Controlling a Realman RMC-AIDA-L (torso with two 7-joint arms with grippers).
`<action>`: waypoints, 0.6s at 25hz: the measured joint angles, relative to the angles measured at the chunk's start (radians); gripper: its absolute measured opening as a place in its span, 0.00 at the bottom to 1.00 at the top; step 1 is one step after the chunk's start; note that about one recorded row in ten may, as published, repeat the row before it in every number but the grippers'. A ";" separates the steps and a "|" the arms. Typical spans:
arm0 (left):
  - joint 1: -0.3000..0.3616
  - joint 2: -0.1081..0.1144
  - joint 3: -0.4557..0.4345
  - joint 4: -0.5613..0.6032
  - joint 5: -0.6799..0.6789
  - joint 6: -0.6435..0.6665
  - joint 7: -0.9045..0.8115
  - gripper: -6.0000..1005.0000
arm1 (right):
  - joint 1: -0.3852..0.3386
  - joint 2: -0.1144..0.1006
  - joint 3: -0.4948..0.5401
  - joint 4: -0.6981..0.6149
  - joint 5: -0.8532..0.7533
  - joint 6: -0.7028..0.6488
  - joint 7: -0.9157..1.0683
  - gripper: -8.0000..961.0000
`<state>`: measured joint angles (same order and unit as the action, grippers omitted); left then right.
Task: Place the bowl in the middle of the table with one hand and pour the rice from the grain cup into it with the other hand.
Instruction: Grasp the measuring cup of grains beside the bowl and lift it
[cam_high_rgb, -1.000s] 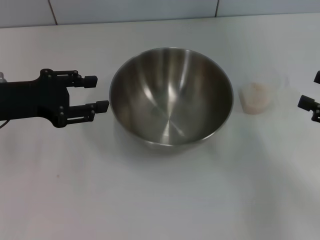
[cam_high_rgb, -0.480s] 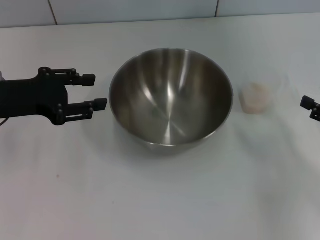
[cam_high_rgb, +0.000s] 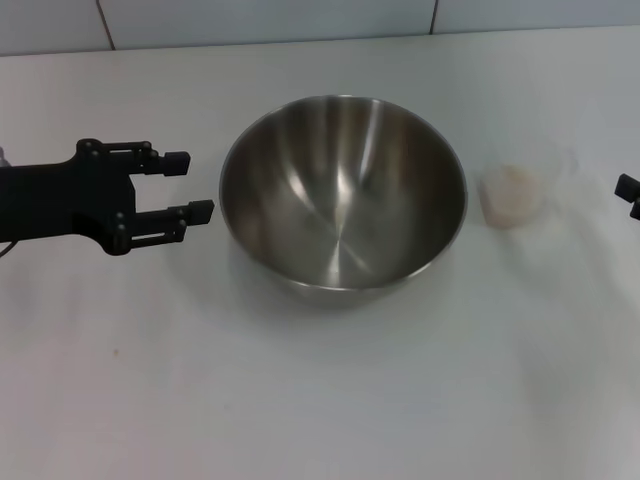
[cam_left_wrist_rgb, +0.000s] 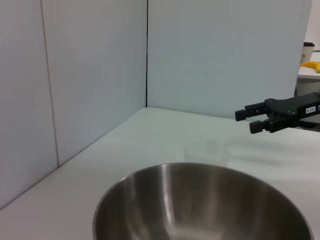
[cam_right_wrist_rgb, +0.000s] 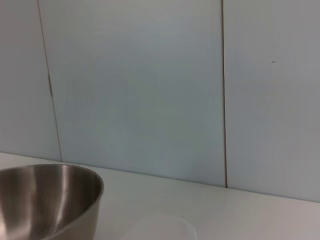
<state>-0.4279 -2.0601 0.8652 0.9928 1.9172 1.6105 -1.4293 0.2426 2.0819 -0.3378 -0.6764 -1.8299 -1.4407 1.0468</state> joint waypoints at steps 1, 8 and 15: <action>0.001 0.000 -0.006 -0.008 -0.004 -0.001 0.007 0.62 | 0.001 0.000 0.000 0.001 0.000 0.001 -0.001 0.80; -0.015 0.003 -0.070 -0.065 -0.016 -0.024 -0.030 0.63 | 0.010 -0.001 -0.006 0.001 0.000 0.008 -0.002 0.80; -0.032 0.019 -0.081 -0.072 -0.013 -0.040 -0.114 0.65 | 0.021 -0.002 -0.010 0.002 -0.005 0.017 -0.002 0.80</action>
<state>-0.4598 -2.0414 0.7839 0.9204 1.9043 1.5700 -1.5434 0.2638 2.0799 -0.3480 -0.6747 -1.8351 -1.4235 1.0447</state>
